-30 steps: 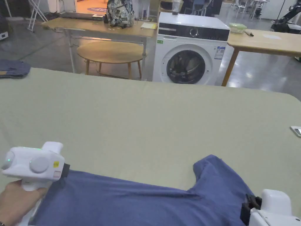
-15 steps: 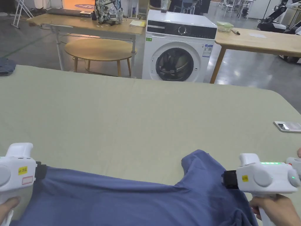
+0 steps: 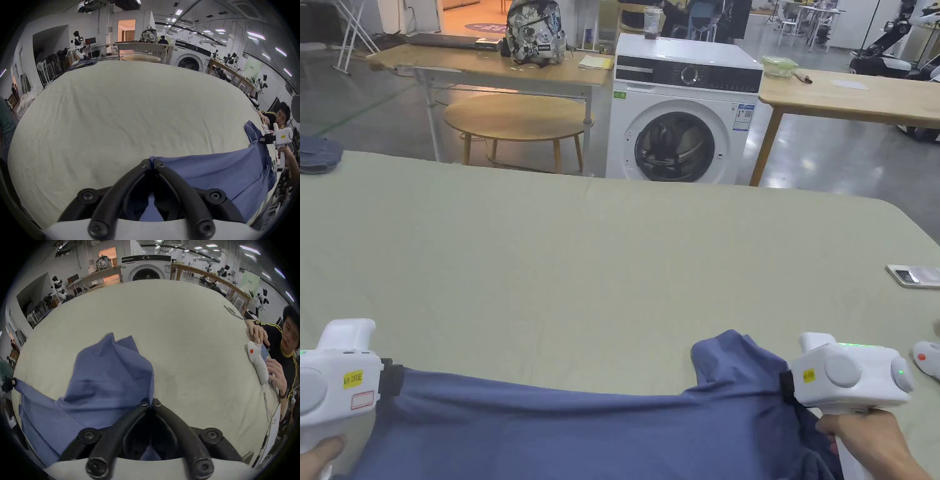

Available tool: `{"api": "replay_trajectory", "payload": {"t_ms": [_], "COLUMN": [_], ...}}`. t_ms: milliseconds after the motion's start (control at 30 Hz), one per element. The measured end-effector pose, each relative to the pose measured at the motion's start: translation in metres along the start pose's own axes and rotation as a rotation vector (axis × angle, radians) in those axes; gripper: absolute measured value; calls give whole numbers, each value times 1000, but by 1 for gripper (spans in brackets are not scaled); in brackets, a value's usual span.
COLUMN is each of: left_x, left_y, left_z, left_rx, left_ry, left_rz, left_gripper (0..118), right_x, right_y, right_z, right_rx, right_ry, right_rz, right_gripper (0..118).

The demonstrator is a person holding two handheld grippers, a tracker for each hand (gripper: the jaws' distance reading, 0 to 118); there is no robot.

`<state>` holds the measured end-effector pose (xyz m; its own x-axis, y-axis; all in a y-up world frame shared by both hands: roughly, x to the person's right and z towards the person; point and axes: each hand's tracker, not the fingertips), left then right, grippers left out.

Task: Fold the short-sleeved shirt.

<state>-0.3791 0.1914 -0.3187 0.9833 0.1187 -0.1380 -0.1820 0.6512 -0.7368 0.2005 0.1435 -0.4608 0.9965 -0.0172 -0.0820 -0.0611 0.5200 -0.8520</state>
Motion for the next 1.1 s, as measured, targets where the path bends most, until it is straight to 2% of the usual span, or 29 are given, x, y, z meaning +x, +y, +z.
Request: {"api": "replay_trajectory", "payload": {"t_ms": [200,333,567,800,1100], "left_x": [-3,-10,-16,-20,-30], "left_y": [-6,-16,-48,-95,-161], "left_z": [23,49,101,132,119], "left_rx": [32,76,117,94,-57], "left_ry": [-18,-37,-62,-70,-30], "left_rz": [3,27,26,-5,-26], "left_gripper": [0,0,0,0,0], "right_x": [-6,-4,-5,-5,-3], "right_y": [-19,-39,-85,-145,-220], "right_z": [68,107,164,192,176], "right_rx": [149,221,281,268,125], "right_ry": [8,-44,-42,-62,-107], "right_rz": [13,74,63,78,101], "right_gripper": [0,0,0,0,0]}}
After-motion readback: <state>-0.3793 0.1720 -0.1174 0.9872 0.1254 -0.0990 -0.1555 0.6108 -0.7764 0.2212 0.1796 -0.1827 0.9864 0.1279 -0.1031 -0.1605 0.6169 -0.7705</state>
